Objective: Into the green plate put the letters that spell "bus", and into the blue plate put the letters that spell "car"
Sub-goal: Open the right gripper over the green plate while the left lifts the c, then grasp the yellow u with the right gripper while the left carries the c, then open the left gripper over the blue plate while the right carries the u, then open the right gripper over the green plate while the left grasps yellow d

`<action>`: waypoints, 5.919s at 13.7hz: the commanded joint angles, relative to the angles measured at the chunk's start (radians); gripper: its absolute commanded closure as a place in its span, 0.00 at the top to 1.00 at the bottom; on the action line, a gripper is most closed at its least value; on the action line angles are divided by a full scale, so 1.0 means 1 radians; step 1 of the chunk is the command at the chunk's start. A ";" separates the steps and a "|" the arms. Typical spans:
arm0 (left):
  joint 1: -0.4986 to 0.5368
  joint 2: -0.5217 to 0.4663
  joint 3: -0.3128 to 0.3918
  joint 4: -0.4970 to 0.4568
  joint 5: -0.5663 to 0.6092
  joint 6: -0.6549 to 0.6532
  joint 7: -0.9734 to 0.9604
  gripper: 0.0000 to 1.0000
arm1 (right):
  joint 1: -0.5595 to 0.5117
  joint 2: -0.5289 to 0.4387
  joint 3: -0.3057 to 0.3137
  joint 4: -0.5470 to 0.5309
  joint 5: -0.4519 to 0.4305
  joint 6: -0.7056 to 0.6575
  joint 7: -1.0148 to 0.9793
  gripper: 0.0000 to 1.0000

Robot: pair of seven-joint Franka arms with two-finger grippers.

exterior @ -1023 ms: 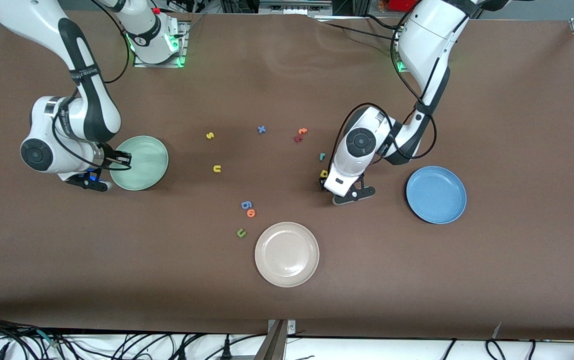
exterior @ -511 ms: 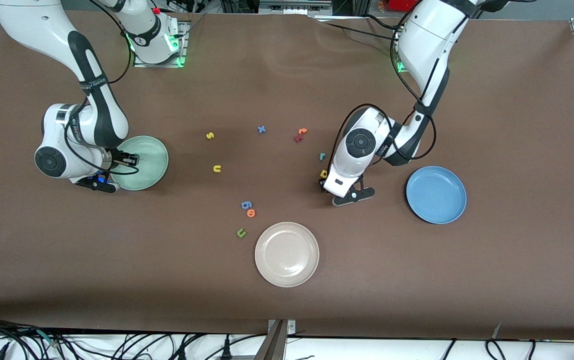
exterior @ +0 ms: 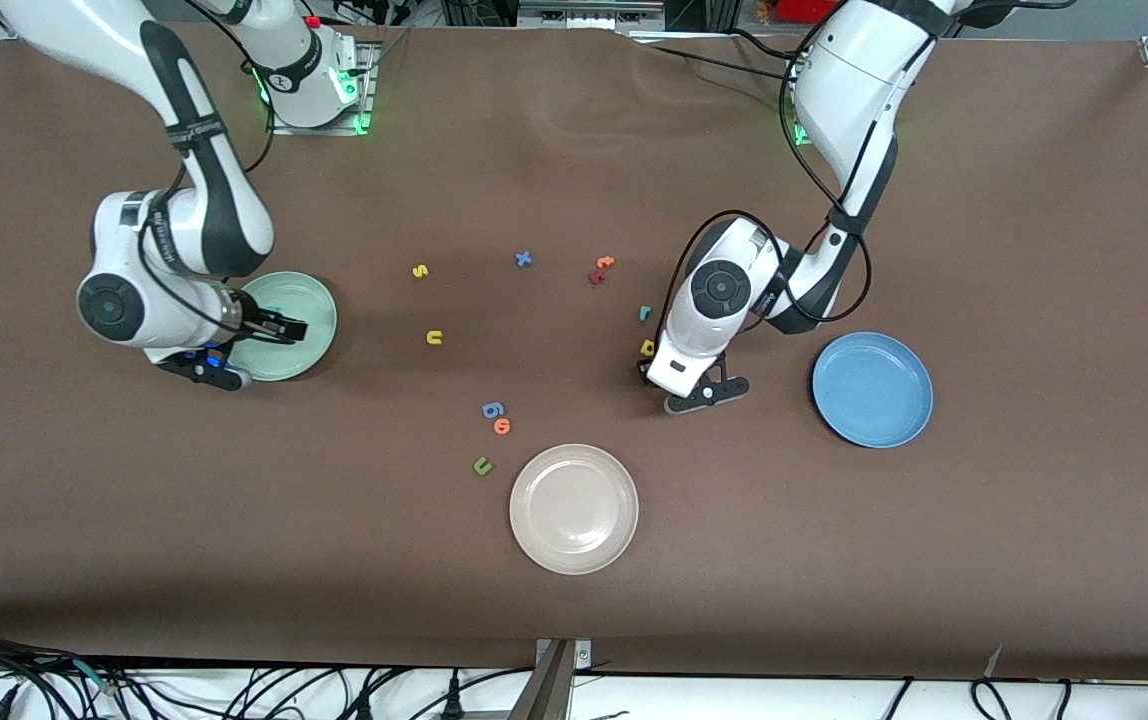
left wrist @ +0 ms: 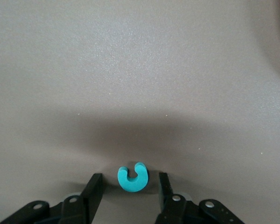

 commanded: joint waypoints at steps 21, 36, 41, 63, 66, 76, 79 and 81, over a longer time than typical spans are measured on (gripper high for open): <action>0.200 -0.065 0.011 0.251 -0.031 -0.550 0.573 0.22 | 0.181 0.200 0.158 -0.070 0.036 0.508 0.605 0.91; 0.400 -0.401 0.003 -0.335 0.027 -0.209 0.851 0.19 | 0.181 0.175 0.172 -0.147 0.036 0.646 0.602 0.44; 0.518 -0.340 0.003 -0.351 0.027 -0.049 1.083 0.19 | 0.181 0.175 0.172 -0.145 0.036 0.646 0.599 0.31; 0.049 -0.102 -0.005 0.046 -0.199 -0.289 0.373 0.98 | 0.133 0.111 -0.206 0.137 0.069 -0.113 -0.195 0.20; -0.019 -0.083 -0.003 0.036 -0.134 -0.195 0.285 0.98 | 0.077 0.134 -0.206 0.126 0.113 -0.115 -0.292 0.30; -0.080 -0.047 -0.005 -0.019 -0.048 -0.041 0.270 0.93 | 0.088 0.105 -0.154 0.117 0.213 -0.170 -0.171 0.73; -0.084 -0.043 -0.005 -0.056 -0.048 0.003 0.267 0.89 | 0.088 0.066 -0.040 0.071 0.216 -0.129 0.034 0.74; -0.084 -0.043 -0.005 -0.076 -0.048 0.023 0.268 0.83 | 0.088 0.055 0.038 0.039 0.216 -0.080 0.166 0.75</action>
